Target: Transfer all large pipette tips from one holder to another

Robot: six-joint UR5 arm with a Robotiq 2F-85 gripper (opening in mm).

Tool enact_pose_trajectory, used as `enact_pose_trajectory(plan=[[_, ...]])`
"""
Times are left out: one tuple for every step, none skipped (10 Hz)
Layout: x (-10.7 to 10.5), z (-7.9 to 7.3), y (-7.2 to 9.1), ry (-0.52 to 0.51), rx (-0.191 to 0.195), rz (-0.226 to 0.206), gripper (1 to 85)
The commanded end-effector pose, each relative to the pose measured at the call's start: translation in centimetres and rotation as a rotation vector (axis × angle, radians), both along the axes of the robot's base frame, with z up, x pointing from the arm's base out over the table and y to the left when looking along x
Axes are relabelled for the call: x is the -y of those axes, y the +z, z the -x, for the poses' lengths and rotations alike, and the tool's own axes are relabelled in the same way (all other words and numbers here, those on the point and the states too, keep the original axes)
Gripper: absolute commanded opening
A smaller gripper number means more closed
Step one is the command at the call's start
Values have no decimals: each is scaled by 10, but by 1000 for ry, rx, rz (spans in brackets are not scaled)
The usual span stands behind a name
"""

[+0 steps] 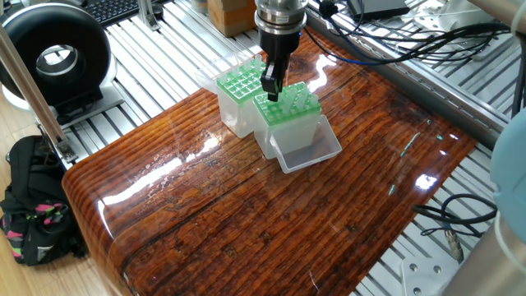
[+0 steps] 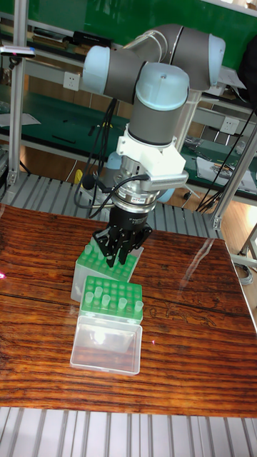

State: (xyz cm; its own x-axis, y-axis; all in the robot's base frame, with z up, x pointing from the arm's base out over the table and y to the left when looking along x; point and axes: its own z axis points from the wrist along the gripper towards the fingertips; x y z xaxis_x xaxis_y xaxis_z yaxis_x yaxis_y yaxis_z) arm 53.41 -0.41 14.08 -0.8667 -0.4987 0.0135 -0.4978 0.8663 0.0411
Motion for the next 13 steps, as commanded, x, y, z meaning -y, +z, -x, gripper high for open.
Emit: enact_pose_trajectory(plan=[[1,5,0,-13,-6,-1,310],[0,6,1,-14,-7,-6,310],[-2,6,2,-16,-7,-13,307],[-4,5,2,-21,-4,-21,293],[-4,4,2,-24,-2,-21,280],[-3,4,2,-25,-1,-19,260],[-3,4,1,-27,-1,-19,250],[-4,4,1,-27,-1,-21,250],[-4,4,1,-27,1,-21,237],[-4,3,0,-28,2,-21,227],[-4,3,0,-32,2,-19,213],[-4,3,1,-36,2,-19,197],[-3,3,2,-41,2,-17,173]])
